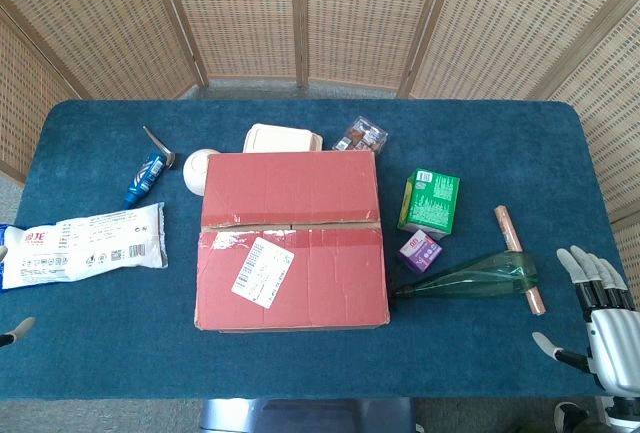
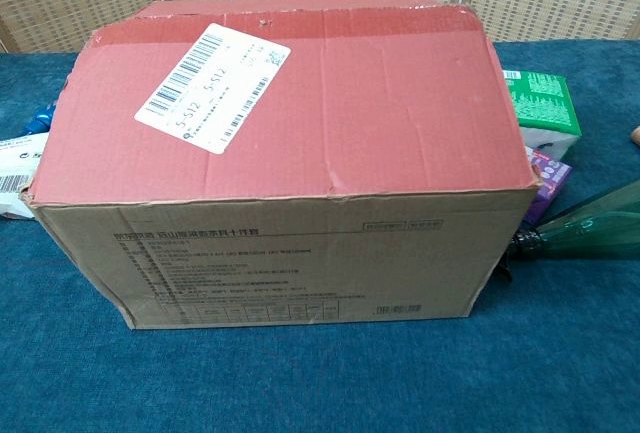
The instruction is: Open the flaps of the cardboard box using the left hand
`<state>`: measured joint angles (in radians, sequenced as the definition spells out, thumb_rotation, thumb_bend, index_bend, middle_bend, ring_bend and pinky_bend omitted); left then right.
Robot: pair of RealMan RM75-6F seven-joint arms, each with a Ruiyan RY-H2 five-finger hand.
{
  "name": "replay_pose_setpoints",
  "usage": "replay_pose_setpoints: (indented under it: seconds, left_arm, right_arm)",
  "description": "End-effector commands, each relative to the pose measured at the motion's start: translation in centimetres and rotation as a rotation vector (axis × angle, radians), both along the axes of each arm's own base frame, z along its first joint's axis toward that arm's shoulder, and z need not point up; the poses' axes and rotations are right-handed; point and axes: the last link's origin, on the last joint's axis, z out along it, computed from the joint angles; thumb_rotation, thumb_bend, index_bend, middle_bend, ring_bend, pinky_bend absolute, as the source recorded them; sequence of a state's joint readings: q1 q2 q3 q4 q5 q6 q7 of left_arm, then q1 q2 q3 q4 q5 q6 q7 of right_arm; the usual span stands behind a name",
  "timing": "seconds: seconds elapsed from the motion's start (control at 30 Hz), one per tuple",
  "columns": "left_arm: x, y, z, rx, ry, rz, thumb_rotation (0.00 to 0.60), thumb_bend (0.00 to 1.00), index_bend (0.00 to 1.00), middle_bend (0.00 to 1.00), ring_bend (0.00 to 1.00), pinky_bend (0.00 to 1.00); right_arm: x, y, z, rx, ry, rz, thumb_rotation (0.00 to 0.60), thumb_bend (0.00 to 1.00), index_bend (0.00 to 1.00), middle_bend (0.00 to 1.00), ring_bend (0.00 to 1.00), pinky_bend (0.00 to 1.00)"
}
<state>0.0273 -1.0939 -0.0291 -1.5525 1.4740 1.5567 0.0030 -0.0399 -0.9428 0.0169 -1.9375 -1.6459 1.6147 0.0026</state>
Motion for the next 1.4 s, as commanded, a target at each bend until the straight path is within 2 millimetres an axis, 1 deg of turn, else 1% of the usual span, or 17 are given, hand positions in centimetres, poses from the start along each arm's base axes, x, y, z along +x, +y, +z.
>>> replay_pose_setpoints:
  seconds: [0.03, 0.33, 0.47, 0.6, 0.63, 0.73, 0.83, 0.87, 0.9, 0.97, 1.1, 1.13, 1.27, 1.4]
  left_arm:
    - [0.0, 0.0, 0.0, -0.001, 0.001, 0.001, 0.600, 0.00, 0.00, 0.00, 0.00, 0.00]
    - [0.1, 0.2, -0.1, -0.004, -0.004, -0.003, 0.600, 0.00, 0.00, 0.00, 0.00, 0.00]
    - [1.1, 1.5, 0.2, 0.018, -0.042, -0.056, 0.600, 0.00, 0.00, 0.00, 0.00, 0.00]
    - [3.5, 4.4, 0.8, 0.035, -0.049, -0.178, 0.600, 0.00, 0.00, 0.00, 0.00, 0.00]
    - [4.4, 5.4, 0.9, 0.035, -0.056, -0.217, 0.600, 0.00, 0.00, 0.00, 0.00, 0.00]
    - [6.5, 7.7, 0.6, 0.014, -0.074, -0.290, 0.600, 0.00, 0.00, 0.00, 0.00, 0.00]
    - [9.5, 10.4, -0.5, -0.034, -0.086, -0.386, 0.600, 0.00, 0.00, 0.00, 0.00, 0.00]
    - [11.3, 11.9, -1.6, -0.069, -0.089, -0.449, 0.600, 0.00, 0.00, 0.00, 0.00, 0.00]
    - [12.2, 13.0, -2.4, -0.085, -0.088, -0.471, 0.600, 0.00, 0.00, 0.00, 0.00, 0.00]
    - [13.1, 13.8, -3.4, -0.105, -0.094, -0.491, 0.600, 0.00, 0.00, 0.00, 0.00, 0.00]
    - [14.6, 14.8, -4.8, -0.134, -0.092, -0.511, 0.600, 0.00, 0.00, 0.00, 0.00, 0.00]
    - [15.6, 15.3, -5.4, -0.139, -0.098, -0.532, 0.600, 0.00, 0.00, 0.00, 0.00, 0.00]
    - [16.5, 16.2, -6.5, -0.143, -0.077, -0.553, 0.600, 0.00, 0.00, 0.00, 0.00, 0.00]
    - [17.1, 16.7, -7.2, -0.153, -0.057, -0.565, 0.600, 0.00, 0.00, 0.00, 0.00, 0.00]
  right_arm:
    - [0.0, 0.0, 0.0, 0.001, 0.000, -0.001, 0.600, 0.00, 0.00, 0.00, 0.00, 0.00]
    - [0.0, 0.0, 0.1, -0.003, -0.002, -0.001, 0.600, 0.00, 0.00, 0.00, 0.00, 0.00]
    - [-0.1, 0.0, 0.1, -0.004, 0.000, -0.005, 0.600, 0.00, 0.00, 0.00, 0.00, 0.00]
    - [0.0, 0.1, -0.1, 0.003, 0.001, -0.002, 0.600, 0.00, 0.00, 0.00, 0.00, 0.00]
    - [0.1, 0.1, 0.0, 0.002, 0.001, -0.001, 0.600, 0.00, 0.00, 0.00, 0.00, 0.00]
    - [0.0, 0.1, 0.0, -0.001, -0.004, -0.005, 0.600, 0.00, 0.00, 0.00, 0.00, 0.00]
    - [-0.1, 0.0, 0.2, -0.004, -0.010, -0.009, 0.600, 0.00, 0.00, 0.00, 0.00, 0.00]
    - [-0.1, 0.0, 0.2, -0.002, -0.012, -0.009, 0.600, 0.00, 0.00, 0.00, 0.00, 0.00]
    - [-0.2, 0.0, 0.2, 0.000, -0.014, -0.009, 0.600, 0.00, 0.00, 0.00, 0.00, 0.00]
    - [-0.2, 0.0, 0.3, 0.001, -0.016, -0.010, 0.600, 0.00, 0.00, 0.00, 0.00, 0.00]
    - [-0.2, -0.1, 0.3, 0.001, -0.019, -0.010, 0.600, 0.00, 0.00, 0.00, 0.00, 0.00]
    - [-0.2, -0.1, 0.3, 0.001, -0.019, -0.011, 0.600, 0.00, 0.00, 0.00, 0.00, 0.00]
    - [-0.3, 0.0, 0.4, 0.003, -0.021, -0.011, 0.600, 0.00, 0.00, 0.00, 0.00, 0.00]
    - [-0.3, 0.0, 0.5, 0.001, -0.026, -0.011, 0.600, 0.00, 0.00, 0.00, 0.00, 0.00]
